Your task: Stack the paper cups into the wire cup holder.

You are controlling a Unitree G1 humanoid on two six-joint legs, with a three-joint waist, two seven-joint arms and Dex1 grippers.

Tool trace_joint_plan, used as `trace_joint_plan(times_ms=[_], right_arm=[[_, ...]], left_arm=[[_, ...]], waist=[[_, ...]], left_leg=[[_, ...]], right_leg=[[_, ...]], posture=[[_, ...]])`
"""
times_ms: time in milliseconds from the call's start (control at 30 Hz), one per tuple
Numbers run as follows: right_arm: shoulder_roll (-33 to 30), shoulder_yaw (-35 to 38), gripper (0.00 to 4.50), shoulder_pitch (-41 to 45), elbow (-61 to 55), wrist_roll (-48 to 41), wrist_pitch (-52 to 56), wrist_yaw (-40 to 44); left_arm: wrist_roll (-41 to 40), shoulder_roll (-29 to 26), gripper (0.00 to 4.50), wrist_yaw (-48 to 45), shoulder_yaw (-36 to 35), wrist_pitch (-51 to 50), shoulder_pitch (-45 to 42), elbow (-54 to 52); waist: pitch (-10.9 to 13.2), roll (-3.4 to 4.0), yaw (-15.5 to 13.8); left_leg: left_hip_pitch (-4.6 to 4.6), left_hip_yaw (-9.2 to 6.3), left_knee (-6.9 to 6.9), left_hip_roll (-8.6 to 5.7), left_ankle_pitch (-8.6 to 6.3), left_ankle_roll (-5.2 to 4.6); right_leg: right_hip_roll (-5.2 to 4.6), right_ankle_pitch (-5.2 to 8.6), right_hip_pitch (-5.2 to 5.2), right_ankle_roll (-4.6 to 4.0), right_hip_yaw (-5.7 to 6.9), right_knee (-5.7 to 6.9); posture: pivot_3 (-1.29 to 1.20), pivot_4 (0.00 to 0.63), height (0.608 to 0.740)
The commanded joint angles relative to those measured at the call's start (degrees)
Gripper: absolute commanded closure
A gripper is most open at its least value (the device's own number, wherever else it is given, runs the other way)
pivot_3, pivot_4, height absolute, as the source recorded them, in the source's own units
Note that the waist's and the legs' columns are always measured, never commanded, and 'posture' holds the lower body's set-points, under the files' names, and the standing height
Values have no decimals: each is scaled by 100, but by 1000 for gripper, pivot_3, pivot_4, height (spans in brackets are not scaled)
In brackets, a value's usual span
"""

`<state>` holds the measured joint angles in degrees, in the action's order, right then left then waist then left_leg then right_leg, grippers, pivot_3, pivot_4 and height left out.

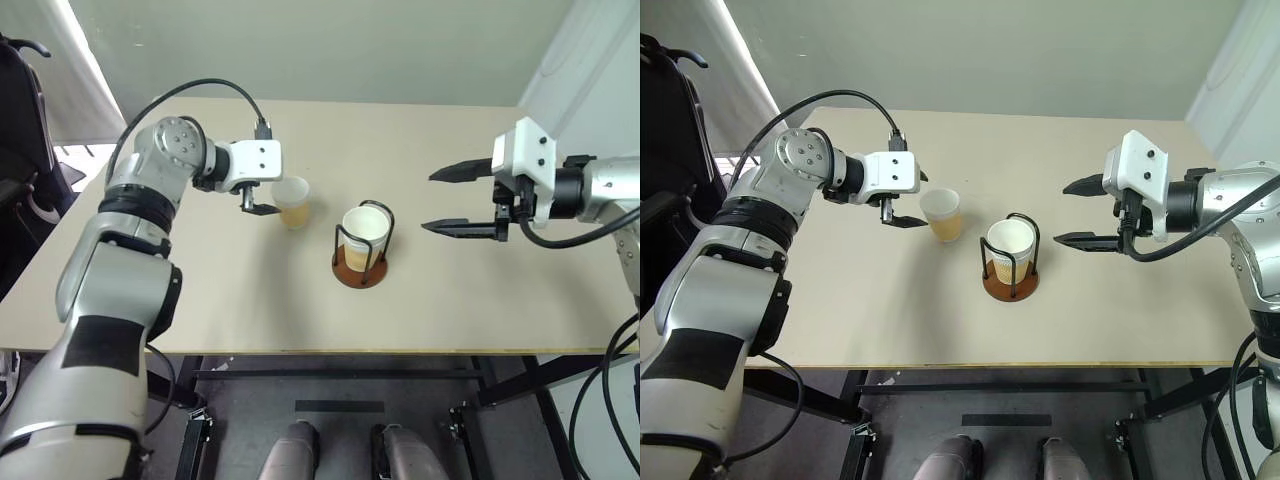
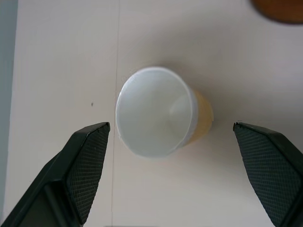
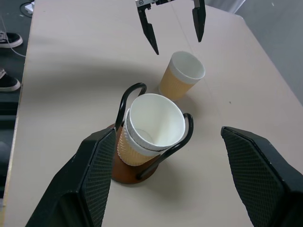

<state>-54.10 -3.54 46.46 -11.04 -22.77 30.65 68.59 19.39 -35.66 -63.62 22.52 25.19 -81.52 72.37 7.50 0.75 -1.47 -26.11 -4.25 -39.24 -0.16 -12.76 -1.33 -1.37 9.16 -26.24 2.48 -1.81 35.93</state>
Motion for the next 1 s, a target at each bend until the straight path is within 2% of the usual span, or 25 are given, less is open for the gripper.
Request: trace_joint_plan(times_ms=[33, 533, 633, 967, 1000], right_arm=[[-84, 123, 921, 137, -189, -36, 84, 6], [-95, 202, 921, 49, -324, -65, 208, -12], [-83, 213, 921, 25, -336, -69, 222, -38], [-105, 277, 921, -81, -398, -104, 283, -94], [-107, 282, 921, -98, -407, -108, 289, -100]], left_arm=[[255, 47, 16, 283, 54, 154, -67, 12], [721, 360, 16, 656, 204, 194, 230, 190], [842, 427, 574, 857, 253, 111, 340, 254], [877, 488, 4236, 858, 205, 193, 308, 269], [863, 487, 4445, 837, 192, 222, 288, 262]], waist=[[0, -1, -3], [-1, -2, 8], [-1, -2, 5], [-1, -2, 2], [-1, -2, 0]], left_leg=[[2, 9, 5, -7, 0, 0], [5, 10, 2, -6, 2, 4], [7, 7, 2, -6, 2, 4], [6, 2, -6, -4, 2, 5], [6, 5, -5, -6, 2, 4]], right_leg=[[9, 1, 0, -2, 5, 0], [13, -2, -1, -1, 5, 3], [11, -2, 0, 0, 3, 3], [7, -3, 3, 1, 0, 6], [11, -3, 3, 1, 3, 6]], posture=[[0, 150, 740], [0, 150, 740], [0, 150, 740], [0, 150, 740], [0, 150, 740]])
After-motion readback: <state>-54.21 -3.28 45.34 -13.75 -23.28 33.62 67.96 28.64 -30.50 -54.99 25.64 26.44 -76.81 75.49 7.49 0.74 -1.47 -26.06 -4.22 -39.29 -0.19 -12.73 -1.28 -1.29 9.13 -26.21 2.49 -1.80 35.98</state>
